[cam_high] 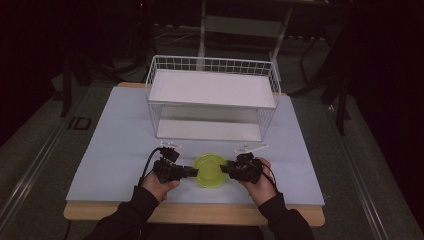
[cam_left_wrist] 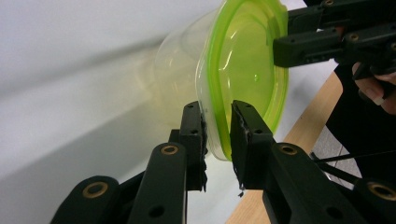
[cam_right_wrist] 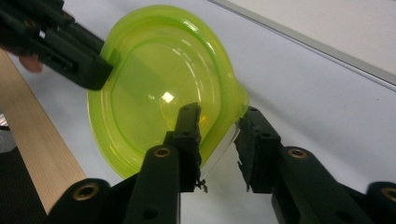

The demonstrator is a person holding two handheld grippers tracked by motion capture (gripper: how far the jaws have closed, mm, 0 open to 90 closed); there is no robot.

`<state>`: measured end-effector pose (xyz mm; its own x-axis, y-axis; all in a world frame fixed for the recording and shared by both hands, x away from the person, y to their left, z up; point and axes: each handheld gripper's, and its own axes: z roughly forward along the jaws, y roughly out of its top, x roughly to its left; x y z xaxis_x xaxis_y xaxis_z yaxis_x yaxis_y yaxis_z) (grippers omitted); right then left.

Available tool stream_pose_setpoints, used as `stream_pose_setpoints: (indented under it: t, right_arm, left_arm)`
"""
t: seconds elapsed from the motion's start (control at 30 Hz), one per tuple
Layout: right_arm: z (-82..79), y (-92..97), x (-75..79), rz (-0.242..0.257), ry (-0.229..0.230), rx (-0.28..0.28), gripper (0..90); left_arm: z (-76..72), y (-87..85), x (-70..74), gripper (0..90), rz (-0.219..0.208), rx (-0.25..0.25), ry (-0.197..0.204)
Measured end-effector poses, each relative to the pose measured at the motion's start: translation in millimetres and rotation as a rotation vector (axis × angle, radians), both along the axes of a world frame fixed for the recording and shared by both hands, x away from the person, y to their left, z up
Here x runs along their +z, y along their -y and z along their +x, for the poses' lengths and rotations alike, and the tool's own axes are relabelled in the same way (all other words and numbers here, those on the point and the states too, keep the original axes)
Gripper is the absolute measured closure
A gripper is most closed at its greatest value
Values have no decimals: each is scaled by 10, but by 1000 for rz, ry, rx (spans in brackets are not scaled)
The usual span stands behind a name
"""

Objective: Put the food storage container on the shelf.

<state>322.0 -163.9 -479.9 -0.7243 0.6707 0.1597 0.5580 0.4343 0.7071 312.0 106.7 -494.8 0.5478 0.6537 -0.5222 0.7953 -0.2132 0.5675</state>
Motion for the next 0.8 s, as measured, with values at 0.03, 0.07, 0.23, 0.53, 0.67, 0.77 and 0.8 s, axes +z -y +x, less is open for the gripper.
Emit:
stream_pose_setpoints:
  t: [0.03,0.07,0.23,0.53,0.67,0.77,0.8]
  right_arm:
    - [-2,1,8,15,-14,-10,745]
    - [-3,4,23,36,-35,-23,765]
    - [-66,-77,112,0,-6,-31,796]
    - [-105,-72,390,35,53,-41,795]
    - [-100,-89,524,40,75,-45,795]
    - [-96,-94,586,47,85,-45,795]
    - [-94,-96,615,55,86,-49,795]
  left_arm:
    - [-7,-7,-5,784,-1,6,-13]
    - [-20,-6,-8,793,21,17,-7]
    - [-71,-4,13,817,35,22,12]
    - [-99,-67,301,820,-10,24,75]
    - [-93,-100,437,821,-21,26,99]
    - [-89,-115,505,822,-25,26,107]
    - [-87,-124,574,822,-29,26,120]
